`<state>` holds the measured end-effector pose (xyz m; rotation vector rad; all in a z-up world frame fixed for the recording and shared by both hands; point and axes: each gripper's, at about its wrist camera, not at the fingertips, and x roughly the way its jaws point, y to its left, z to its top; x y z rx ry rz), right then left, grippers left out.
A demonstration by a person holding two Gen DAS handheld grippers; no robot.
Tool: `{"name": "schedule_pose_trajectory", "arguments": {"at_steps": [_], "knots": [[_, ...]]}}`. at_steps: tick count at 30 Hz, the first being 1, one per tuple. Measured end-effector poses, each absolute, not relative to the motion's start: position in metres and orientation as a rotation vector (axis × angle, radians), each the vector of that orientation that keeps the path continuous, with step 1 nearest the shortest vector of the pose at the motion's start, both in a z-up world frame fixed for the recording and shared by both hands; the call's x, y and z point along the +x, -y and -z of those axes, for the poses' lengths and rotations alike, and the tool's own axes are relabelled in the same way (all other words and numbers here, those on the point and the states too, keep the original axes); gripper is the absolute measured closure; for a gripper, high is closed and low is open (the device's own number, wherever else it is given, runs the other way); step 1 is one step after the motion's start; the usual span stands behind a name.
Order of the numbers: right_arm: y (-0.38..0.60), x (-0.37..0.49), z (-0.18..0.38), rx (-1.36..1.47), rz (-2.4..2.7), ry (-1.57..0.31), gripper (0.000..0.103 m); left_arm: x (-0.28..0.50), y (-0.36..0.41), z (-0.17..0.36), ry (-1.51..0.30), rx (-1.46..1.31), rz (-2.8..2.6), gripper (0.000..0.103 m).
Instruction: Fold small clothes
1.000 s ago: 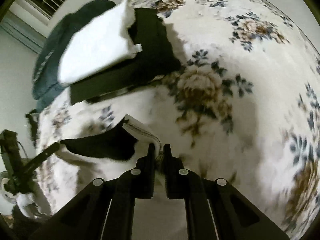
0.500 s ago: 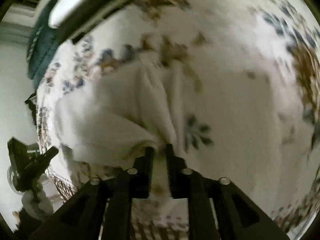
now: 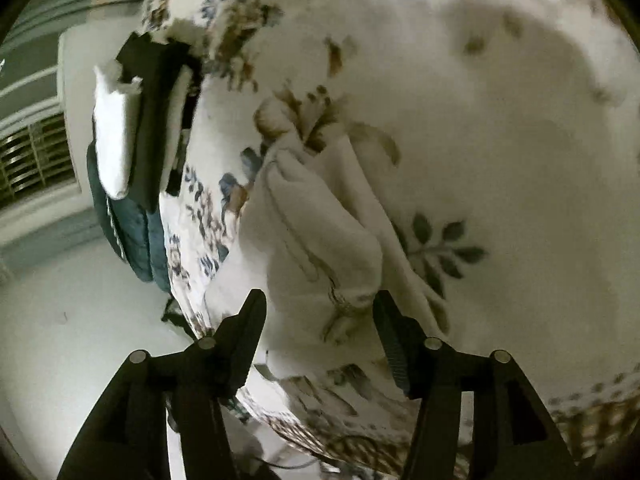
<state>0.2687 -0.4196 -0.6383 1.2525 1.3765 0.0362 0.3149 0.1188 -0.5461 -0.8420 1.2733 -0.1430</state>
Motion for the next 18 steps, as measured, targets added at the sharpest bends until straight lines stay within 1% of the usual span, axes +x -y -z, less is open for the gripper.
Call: {"name": "schedule_pose_trajectory", "arguments": {"at_steps": [1,2,5,7,8,11,12,13,14,15,16,18], "knots": [[0.418,0.269,0.636,1.243,-0.026,-1.371,0.089,0.311,-0.119,0.540,-1.253,-0.851,0.144,0.098],[0.417,0.269,0.630,1.231,-0.019,-1.353,0.093,0.305,-0.120,0.530,-1.231,-0.860,0.146,0.098],[0.421,0.266,0.610,1.202,-0.022,-1.311,0.094,0.290,-0.132,0.513,-1.213,-0.865,0.146,0.098],[0.427,0.260,0.604,1.172,0.001,-1.319,0.094,0.285,-0.139,0.516,-1.241,-0.852,0.127,0.097],[0.429,0.257,0.606,1.156,0.013,-1.345,0.094,0.282,-0.144,0.526,-1.276,-0.848,0.120,0.097],[0.430,0.254,0.625,1.057,0.053,-1.494,0.094,0.281,-0.154,0.553,-1.394,-0.919,0.130,0.089],[0.429,0.254,0.629,1.014,0.066,-1.538,0.092,0.278,-0.155,0.552,-1.402,-0.905,0.121,0.088],[0.428,0.254,0.630,0.980,0.076,-1.565,0.089,0.275,-0.158,0.548,-1.398,-0.878,0.113,0.083],[0.429,0.255,0.625,0.954,0.083,-1.560,0.078,0.274,-0.160,0.543,-1.393,-0.857,0.107,0.078],[0.431,0.257,0.617,0.924,0.092,-1.536,0.066,0.273,-0.162,0.535,-1.381,-0.827,0.097,0.066],[0.433,0.259,0.608,0.891,0.106,-1.507,0.061,0.274,-0.164,0.527,-1.359,-0.795,0.085,0.054],[0.435,0.268,0.588,0.821,0.116,-1.428,0.052,0.282,-0.164,0.516,-1.314,-0.742,0.090,0.047]]}}
